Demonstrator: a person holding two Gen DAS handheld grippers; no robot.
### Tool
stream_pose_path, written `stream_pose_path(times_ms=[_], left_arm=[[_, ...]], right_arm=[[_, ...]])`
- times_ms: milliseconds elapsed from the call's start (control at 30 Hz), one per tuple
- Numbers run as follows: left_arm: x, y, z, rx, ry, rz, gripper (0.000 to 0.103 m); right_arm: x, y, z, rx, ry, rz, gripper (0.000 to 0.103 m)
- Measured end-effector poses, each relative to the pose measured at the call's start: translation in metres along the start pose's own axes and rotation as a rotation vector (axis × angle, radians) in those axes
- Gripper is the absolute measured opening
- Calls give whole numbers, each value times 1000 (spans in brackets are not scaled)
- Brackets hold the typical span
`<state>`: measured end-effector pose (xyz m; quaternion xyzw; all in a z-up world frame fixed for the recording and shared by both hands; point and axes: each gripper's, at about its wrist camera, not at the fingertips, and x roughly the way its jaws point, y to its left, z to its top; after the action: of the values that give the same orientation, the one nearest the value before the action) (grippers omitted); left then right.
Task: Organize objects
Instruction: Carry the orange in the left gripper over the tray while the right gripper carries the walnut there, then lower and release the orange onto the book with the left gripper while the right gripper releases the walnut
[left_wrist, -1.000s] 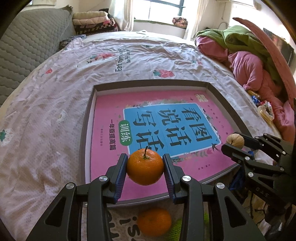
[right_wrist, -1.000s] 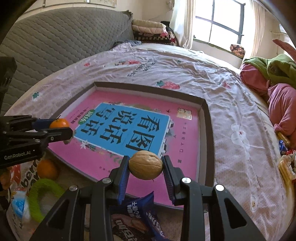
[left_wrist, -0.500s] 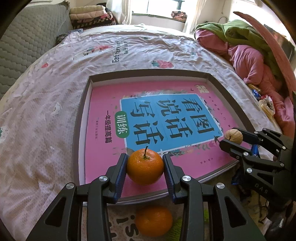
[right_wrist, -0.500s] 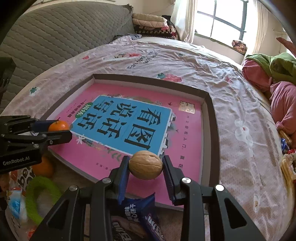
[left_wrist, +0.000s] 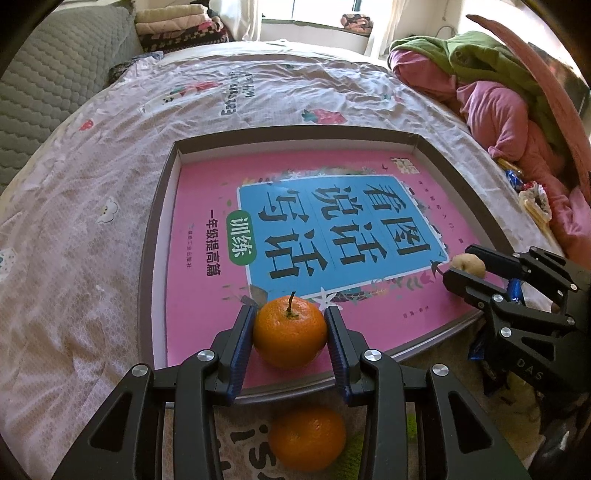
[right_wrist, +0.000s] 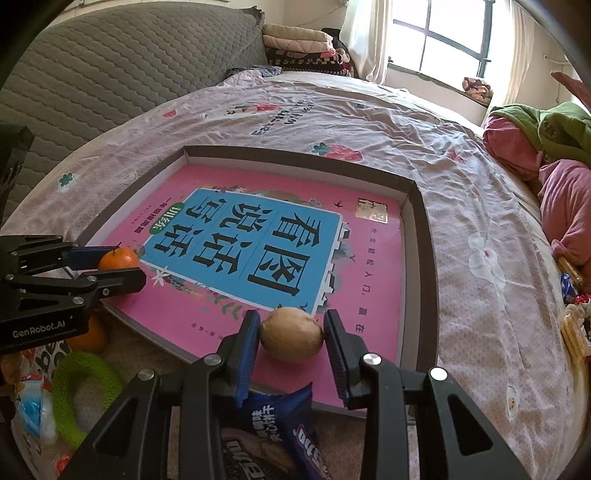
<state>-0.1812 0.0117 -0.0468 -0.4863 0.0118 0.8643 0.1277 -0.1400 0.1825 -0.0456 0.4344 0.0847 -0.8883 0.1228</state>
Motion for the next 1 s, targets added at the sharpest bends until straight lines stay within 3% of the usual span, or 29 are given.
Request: stream_pose_path(times_ms=[467, 1000], left_arm=[[-2, 3, 3, -9, -3, 12, 49], [-30, 2, 11, -15, -72, 26, 62]], right_arm=[[-1, -1, 0, 7, -3, 5, 36], [-18, -2, 6, 20, -58, 9, 38]])
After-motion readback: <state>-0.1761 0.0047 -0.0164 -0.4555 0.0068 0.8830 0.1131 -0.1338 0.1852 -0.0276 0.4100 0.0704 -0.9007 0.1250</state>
